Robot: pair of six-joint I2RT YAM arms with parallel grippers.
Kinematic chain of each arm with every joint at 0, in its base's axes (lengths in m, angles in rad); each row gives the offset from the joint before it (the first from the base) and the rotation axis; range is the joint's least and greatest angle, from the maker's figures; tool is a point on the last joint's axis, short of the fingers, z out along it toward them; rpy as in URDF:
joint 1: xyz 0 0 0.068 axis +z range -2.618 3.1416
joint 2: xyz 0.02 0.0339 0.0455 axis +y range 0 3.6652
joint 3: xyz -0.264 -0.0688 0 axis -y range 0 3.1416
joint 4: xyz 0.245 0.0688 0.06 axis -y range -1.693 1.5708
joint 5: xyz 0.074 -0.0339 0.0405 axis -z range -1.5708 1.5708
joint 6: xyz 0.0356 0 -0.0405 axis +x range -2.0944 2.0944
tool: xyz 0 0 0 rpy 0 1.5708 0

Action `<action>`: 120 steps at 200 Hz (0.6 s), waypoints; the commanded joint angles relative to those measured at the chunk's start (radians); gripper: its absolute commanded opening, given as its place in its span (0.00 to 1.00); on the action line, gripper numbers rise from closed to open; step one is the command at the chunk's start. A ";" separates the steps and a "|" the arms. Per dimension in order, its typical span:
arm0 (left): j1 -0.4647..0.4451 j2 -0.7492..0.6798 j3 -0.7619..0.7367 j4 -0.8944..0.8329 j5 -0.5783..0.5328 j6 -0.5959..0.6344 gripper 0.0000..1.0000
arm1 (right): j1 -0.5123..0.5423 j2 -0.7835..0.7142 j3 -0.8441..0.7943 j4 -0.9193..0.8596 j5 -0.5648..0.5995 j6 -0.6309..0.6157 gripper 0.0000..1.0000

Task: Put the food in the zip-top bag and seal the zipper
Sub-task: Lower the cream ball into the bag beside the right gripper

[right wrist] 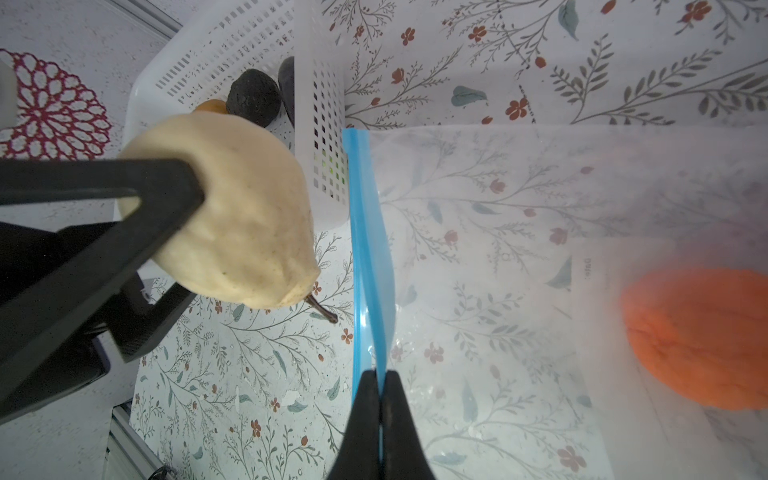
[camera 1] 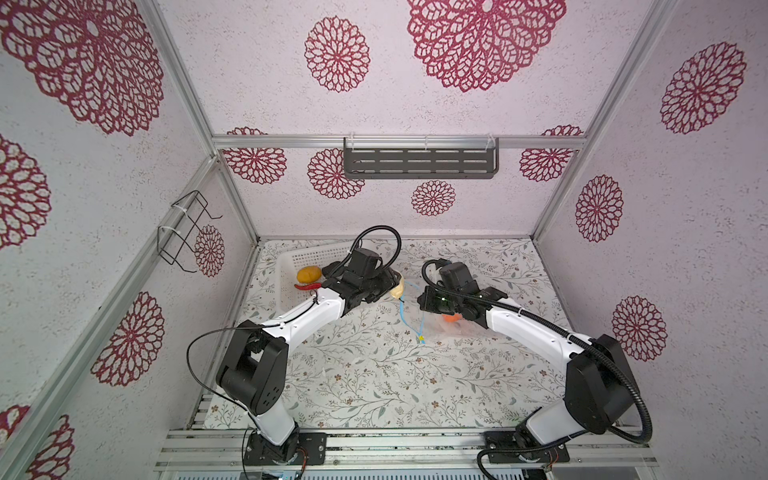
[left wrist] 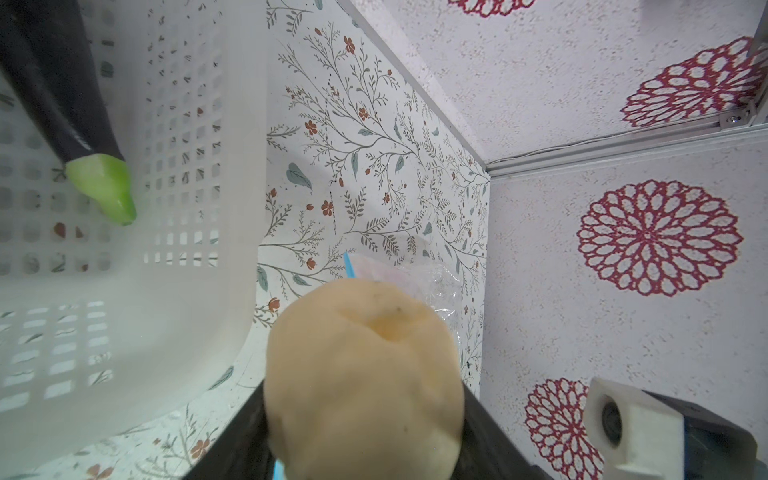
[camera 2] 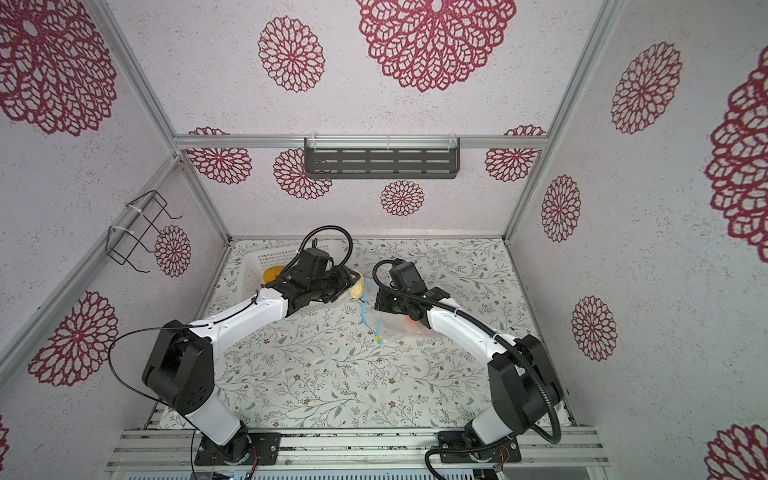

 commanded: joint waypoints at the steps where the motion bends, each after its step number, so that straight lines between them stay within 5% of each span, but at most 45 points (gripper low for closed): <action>1: -0.010 0.016 0.005 0.032 0.021 -0.005 0.58 | -0.007 -0.023 0.038 0.013 -0.006 0.006 0.00; 120: -0.016 0.043 0.011 0.041 0.039 -0.006 0.58 | -0.007 -0.023 0.034 0.016 -0.004 0.004 0.00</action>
